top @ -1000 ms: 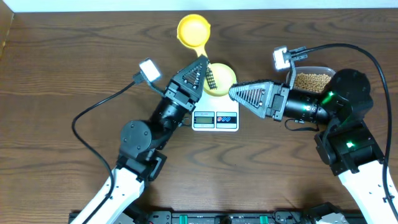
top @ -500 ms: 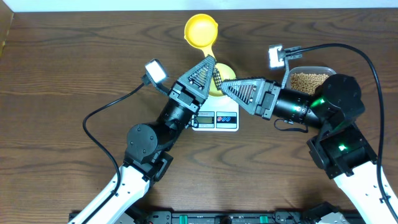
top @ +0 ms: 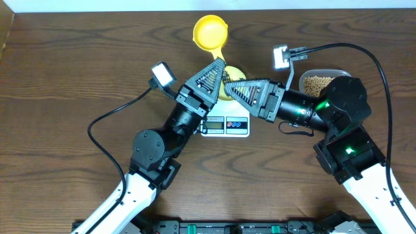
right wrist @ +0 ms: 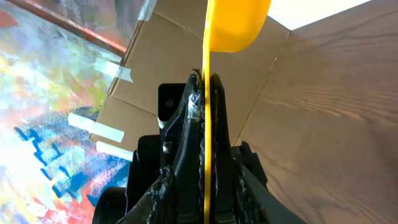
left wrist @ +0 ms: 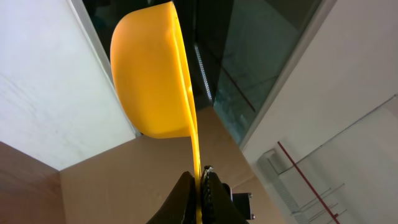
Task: Scoop item into bowl and weigh 50g on scale
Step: 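Move the right gripper to the scoop handle beside the left gripper, then grasp the scoop handle with the right gripper and release the left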
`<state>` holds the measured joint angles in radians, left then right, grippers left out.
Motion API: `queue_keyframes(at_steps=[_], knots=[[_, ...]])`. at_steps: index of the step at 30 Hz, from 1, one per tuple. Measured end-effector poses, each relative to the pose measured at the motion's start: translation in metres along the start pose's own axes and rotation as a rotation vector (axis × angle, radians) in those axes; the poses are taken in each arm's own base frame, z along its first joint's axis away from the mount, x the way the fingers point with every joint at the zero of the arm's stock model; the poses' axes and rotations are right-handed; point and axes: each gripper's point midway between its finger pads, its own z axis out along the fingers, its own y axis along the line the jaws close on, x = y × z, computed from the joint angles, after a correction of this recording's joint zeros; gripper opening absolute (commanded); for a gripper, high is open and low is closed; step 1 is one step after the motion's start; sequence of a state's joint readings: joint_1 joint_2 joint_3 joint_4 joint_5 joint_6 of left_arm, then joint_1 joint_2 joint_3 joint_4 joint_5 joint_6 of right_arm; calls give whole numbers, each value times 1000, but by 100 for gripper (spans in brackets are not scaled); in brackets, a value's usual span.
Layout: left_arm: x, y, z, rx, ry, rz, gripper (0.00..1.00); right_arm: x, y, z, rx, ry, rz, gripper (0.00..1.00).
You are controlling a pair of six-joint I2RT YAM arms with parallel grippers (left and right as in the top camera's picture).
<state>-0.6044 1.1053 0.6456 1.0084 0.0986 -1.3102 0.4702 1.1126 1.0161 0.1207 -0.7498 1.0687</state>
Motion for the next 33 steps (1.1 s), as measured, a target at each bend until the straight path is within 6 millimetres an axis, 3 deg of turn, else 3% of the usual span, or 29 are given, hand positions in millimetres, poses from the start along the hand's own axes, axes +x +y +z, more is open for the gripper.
queue_keyframes(at_steps=[3,7,12,16,19,21,22,26,29,33], knots=[[0,0,0,0,0,-2,7,-1,-1,0,4,-8,-1,18],[0,0,0,0,0,-2,7,-2,-1,0,6,-12,-1,18],[0,0,0,0,0,-2,7,-2,-1,0,6,-12,-2,1],[0,-1,0,3,-1,-3,8,-2,-2,0,9,-14,1,1],[0,-1,0,3,-1,-4,30,-2,-2,0,9,-14,1,1],[0,-1,0,2,0,-5,53,-2,-2,0,9,-14,0,2],[0,0,0,-1,1,-6,60,-3,-2,0,9,-16,-3,1],[4,15,-1,-63,14,-11,71,-6,-4,-1,17,-28,-36,2],[6,28,-2,-114,25,8,73,-13,-11,-6,42,-47,-51,1],[10,45,-4,-184,48,95,78,-24,-41,-21,146,-73,-25,2]])
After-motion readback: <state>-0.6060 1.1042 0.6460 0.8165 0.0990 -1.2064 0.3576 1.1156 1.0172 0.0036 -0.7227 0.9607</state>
